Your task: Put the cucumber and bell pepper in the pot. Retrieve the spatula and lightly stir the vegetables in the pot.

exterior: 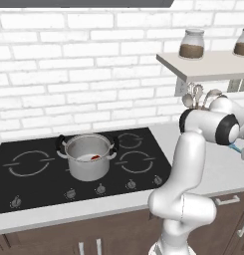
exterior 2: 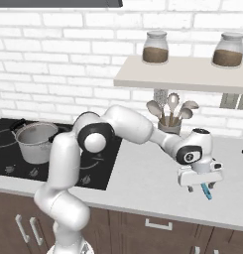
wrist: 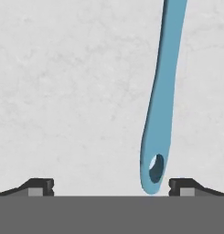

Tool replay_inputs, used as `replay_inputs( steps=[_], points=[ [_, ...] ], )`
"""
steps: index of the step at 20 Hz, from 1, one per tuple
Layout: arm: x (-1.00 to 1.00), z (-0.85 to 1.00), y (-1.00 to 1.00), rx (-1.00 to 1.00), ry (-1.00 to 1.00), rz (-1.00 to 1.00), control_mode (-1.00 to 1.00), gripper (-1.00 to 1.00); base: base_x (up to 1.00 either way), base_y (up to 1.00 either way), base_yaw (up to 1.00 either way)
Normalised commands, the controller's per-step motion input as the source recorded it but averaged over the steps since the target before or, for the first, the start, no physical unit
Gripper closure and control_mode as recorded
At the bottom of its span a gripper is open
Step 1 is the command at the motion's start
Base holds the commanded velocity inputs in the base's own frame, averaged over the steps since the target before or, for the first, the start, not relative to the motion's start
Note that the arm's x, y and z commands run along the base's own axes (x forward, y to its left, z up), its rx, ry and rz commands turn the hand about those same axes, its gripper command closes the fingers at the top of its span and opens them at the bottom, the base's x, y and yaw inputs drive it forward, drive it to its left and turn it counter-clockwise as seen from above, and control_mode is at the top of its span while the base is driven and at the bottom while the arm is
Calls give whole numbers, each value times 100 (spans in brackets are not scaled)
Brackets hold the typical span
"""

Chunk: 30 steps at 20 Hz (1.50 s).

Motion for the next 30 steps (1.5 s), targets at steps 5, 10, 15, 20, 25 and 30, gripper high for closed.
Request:
replay_inputs(
  steps=[5, 10, 15, 20, 25, 30],
  points=[
    [23, -5, -1, 0, 0, 0, -100, -100, 0, 0, 0],
    [25, -15, 0, 0, 0, 0, -100, -100, 0, 0, 0],
    [8, -13, -7, 1, 0, 0, -100, -100, 0, 0, 0],
    [0, -9, -14, 2, 0, 0, -100, -100, 0, 0, 0],
    [5, -13, -12, 3, 0, 0, -100, -100, 0, 0, 0],
    [4, -10, -16, 4, 0, 0, -100, -100, 0, 0, 0]
  ],
)
